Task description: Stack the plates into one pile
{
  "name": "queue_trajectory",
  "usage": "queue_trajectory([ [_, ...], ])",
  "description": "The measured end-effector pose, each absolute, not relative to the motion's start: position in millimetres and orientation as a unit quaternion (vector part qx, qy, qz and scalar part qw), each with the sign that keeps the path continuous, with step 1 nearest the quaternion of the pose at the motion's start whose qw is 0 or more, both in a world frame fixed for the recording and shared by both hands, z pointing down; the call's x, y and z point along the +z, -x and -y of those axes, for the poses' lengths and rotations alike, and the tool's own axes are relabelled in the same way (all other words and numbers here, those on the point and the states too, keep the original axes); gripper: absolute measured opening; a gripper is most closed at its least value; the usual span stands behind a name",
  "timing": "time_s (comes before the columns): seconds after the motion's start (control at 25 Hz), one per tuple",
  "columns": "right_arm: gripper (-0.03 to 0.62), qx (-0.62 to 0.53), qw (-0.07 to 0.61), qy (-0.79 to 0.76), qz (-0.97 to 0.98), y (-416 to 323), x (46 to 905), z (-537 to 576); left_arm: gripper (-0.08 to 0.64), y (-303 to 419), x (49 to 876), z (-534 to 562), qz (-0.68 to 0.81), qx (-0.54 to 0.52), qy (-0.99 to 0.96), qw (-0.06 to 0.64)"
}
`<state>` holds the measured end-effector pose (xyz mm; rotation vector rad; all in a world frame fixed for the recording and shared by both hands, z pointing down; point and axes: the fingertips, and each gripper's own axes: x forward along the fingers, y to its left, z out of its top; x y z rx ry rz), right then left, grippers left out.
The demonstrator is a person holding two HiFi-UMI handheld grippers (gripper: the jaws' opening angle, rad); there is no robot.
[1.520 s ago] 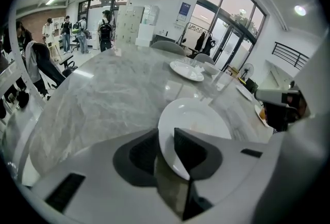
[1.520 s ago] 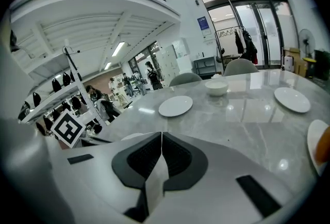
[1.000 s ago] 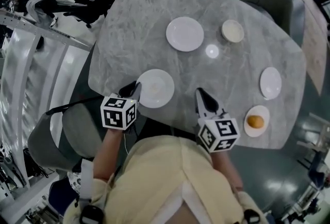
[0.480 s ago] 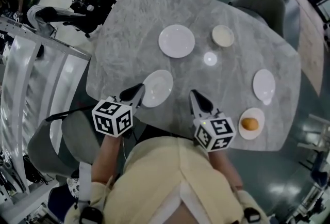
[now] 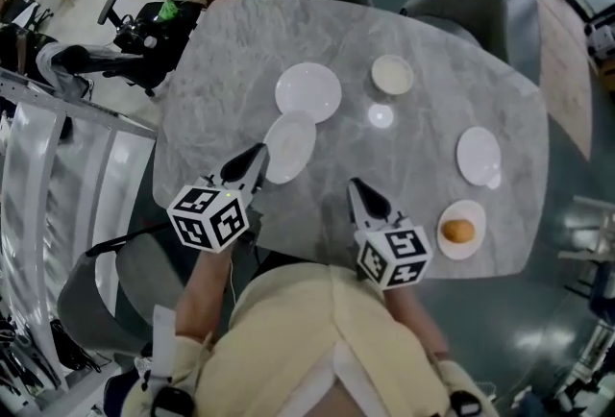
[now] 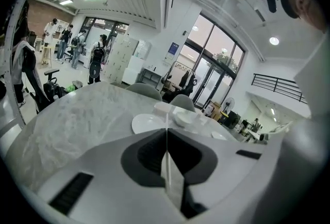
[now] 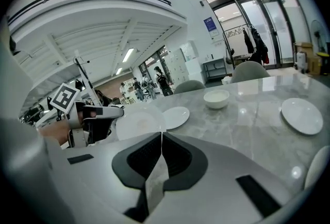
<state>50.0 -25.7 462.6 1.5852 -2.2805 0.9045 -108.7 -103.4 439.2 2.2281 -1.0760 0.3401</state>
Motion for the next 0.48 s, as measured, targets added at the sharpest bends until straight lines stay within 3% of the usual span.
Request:
queue_trajectory([
  [0.48,0.005,0.312,0.111,-0.585,0.740,-76.9,468.5,20.5,0.011,72.2,444.5,172.4,0.411,0.081,-0.849,0.322],
])
